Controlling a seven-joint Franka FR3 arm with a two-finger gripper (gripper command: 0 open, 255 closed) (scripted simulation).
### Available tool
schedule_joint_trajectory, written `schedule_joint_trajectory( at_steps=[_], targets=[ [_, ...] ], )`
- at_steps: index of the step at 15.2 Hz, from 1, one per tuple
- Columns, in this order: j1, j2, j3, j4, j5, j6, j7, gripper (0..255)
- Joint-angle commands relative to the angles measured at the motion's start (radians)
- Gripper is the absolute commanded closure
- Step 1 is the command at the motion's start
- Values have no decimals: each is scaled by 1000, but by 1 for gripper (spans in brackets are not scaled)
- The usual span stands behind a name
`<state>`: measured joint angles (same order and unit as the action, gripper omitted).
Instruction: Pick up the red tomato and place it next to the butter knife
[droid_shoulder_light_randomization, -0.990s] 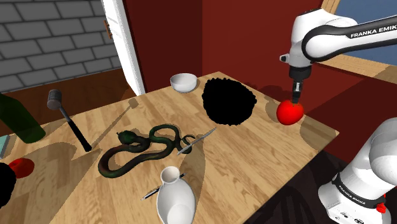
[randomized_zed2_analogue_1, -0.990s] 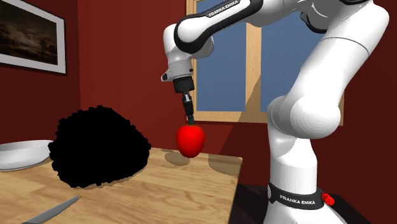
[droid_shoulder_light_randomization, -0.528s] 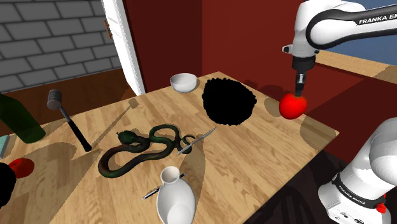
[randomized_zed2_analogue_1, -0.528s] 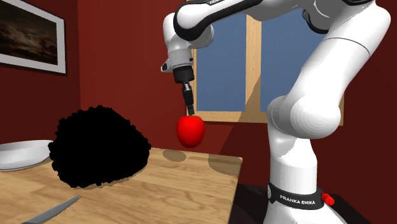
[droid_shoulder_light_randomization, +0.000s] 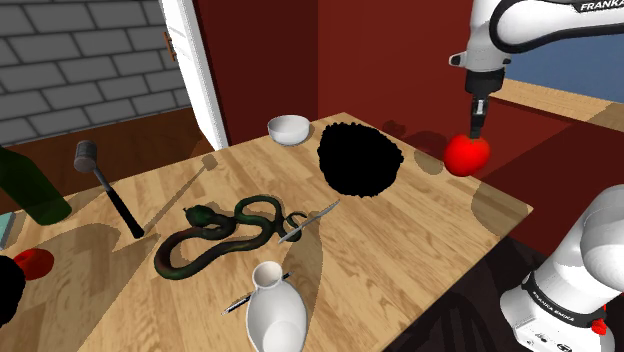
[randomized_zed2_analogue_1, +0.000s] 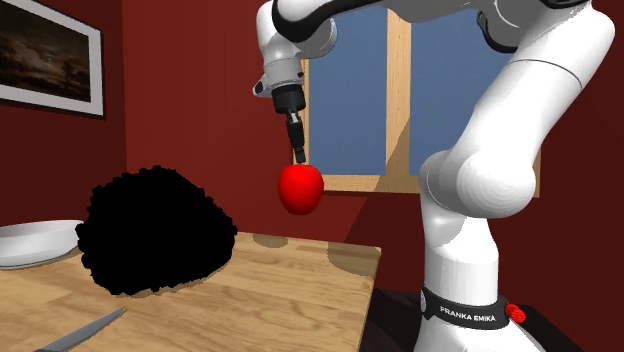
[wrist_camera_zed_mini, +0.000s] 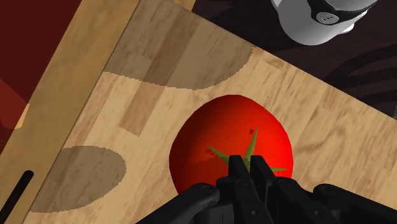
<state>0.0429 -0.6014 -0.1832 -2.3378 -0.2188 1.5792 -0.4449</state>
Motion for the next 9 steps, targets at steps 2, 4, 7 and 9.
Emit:
schedule_joint_trajectory(
  at_steps=[2,4,7,9],
  targets=[
    [1,4,4,44,3,-40,-5,255],
    [2,7,6,73,5,-66,-9,255],
    [3,13,10,118,8,-104,-14,255],
    [3,18,12,148,10,-130,-17,255]
  ],
)
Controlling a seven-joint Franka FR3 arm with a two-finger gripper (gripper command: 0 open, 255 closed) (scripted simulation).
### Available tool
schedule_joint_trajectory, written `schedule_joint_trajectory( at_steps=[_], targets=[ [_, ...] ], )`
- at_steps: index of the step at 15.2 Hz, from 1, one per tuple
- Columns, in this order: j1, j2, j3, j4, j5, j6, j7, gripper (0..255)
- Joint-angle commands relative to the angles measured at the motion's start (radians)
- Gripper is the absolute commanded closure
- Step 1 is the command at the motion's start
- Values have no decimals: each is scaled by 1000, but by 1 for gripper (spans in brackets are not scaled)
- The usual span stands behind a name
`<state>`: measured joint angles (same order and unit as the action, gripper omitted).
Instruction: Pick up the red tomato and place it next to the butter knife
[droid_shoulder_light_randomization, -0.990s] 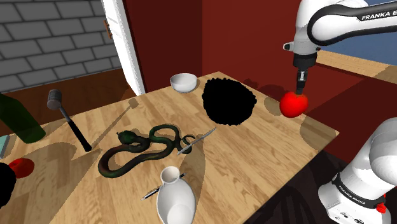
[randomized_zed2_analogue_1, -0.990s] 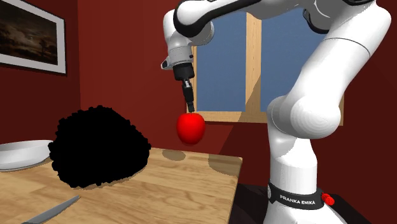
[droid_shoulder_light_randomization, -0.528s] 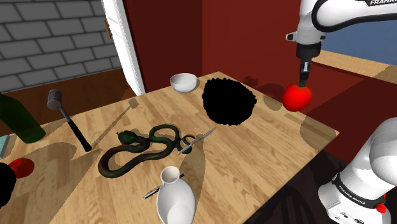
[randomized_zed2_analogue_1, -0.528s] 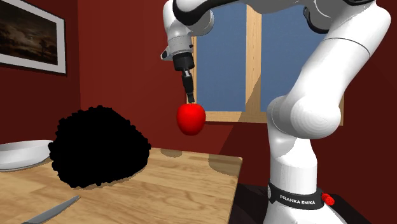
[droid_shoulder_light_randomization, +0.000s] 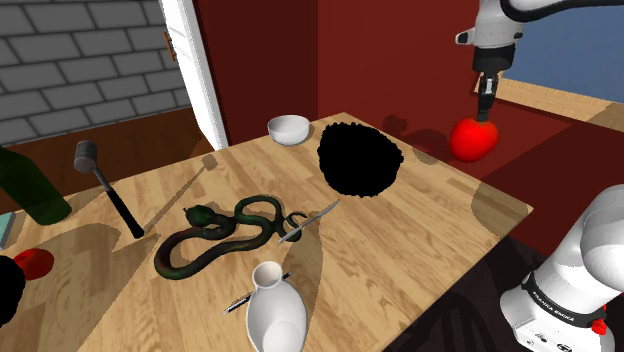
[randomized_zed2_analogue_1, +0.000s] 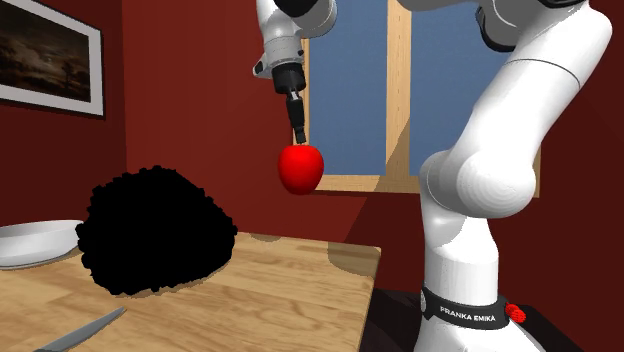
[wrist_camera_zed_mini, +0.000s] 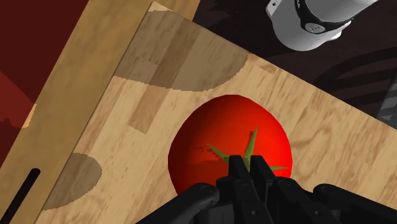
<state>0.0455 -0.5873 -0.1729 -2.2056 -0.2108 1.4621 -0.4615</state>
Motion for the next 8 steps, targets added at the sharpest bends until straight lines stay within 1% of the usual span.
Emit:
schedule_joint_trajectory(
  at_steps=[1,3,8],
  targets=[
    [1,7,3,32,3,-25,-2,255],
    [2,12,5,56,4,-45,-5,255],
    [43,31,100,67,77,-54,116,255]
  ],
)
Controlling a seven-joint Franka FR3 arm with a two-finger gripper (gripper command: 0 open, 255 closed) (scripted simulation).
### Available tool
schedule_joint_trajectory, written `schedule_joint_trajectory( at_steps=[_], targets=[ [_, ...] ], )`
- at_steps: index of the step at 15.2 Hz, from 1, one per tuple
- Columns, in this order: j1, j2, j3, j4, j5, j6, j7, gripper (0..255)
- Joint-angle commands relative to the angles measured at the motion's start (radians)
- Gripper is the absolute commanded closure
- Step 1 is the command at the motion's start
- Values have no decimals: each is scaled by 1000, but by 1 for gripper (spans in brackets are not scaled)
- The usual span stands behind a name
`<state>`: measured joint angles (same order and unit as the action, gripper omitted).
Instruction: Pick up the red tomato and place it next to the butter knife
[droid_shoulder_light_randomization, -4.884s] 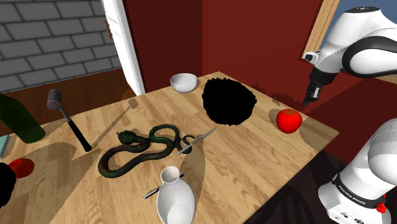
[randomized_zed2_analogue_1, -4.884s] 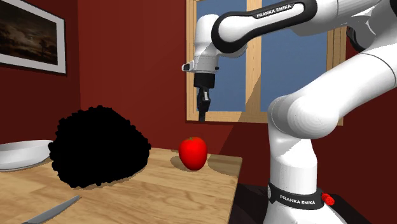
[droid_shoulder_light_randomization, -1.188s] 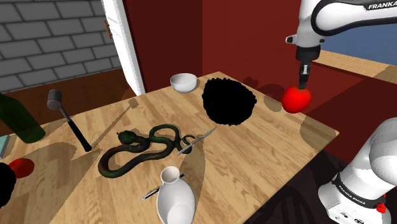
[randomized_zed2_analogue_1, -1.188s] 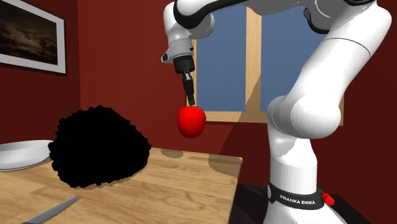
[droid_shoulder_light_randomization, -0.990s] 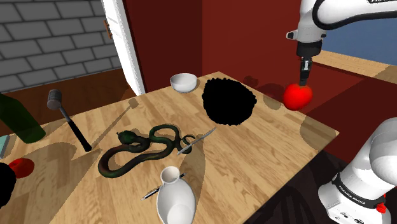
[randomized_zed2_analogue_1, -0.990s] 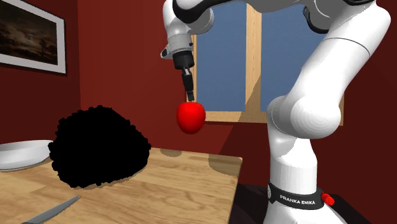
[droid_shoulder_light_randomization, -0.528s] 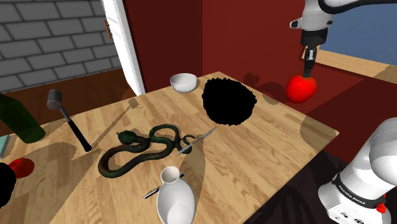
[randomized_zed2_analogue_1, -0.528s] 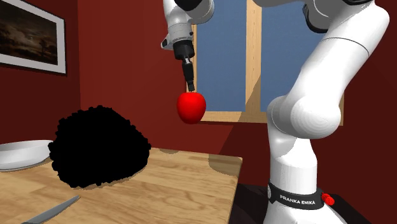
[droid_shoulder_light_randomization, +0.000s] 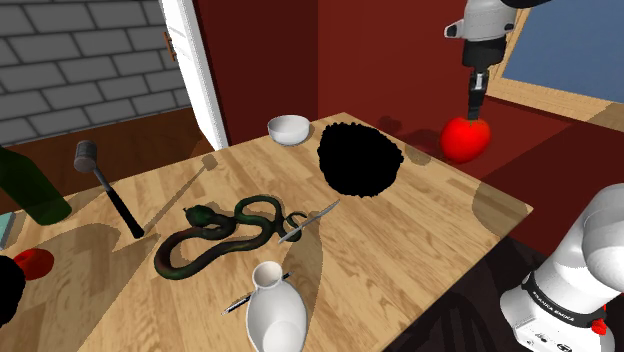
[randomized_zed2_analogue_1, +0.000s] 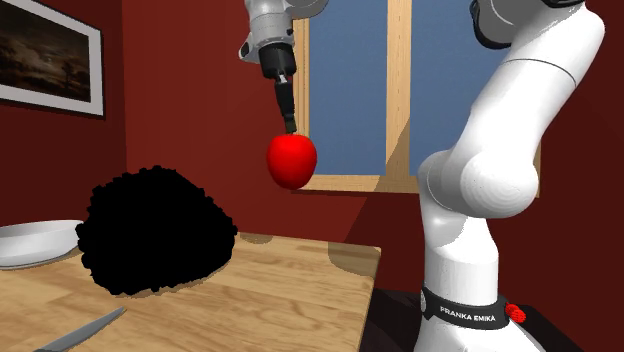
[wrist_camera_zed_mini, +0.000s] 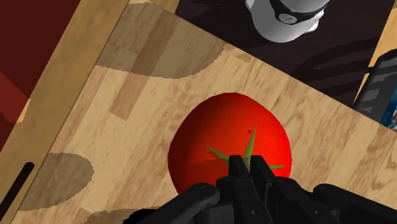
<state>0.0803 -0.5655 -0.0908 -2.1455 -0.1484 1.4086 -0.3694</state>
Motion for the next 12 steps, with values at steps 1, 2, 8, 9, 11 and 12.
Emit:
schedule_joint_trajectory(
  at_steps=[1,2,8,9,11,12],
  targets=[
    [16,17,36,12,29,-2,48,255],
    [24,25,55,19,43,-2,72,255],
    [71,96,163,79,120,-1,215,255],
    [79,111,180,93,132,-1,239,255],
    [94,145,214,124,152,1,287,255],
    [101,163,232,141,161,2,311,255]
  ],
)
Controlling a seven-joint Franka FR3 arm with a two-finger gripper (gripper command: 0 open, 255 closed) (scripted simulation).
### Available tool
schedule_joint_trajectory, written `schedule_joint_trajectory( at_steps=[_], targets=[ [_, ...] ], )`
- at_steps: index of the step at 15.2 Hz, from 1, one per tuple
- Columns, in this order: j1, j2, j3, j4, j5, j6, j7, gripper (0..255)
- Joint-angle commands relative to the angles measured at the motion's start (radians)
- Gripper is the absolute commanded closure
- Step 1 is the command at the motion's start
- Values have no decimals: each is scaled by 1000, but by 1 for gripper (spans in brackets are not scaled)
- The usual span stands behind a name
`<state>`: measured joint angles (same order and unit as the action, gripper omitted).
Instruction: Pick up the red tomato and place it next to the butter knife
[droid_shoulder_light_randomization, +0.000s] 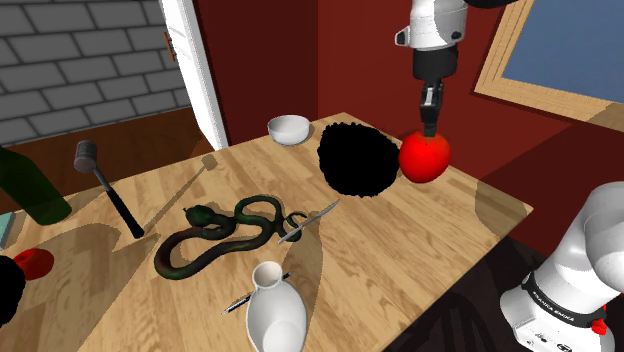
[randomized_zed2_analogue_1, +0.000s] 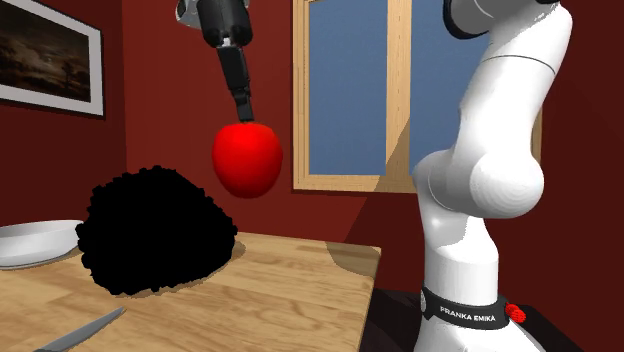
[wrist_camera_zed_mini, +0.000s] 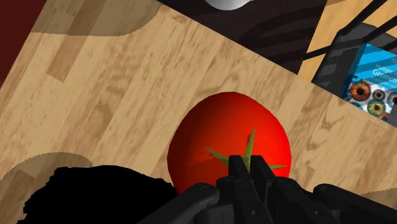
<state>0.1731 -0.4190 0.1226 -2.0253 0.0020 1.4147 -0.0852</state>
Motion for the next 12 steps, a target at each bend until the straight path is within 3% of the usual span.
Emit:
schedule_joint_trajectory(
  at_steps=[1,12],
  targets=[
    [15,36,35,39,19,-4,50,255],
    [97,311,209,321,49,-11,321,255]
  ],
)
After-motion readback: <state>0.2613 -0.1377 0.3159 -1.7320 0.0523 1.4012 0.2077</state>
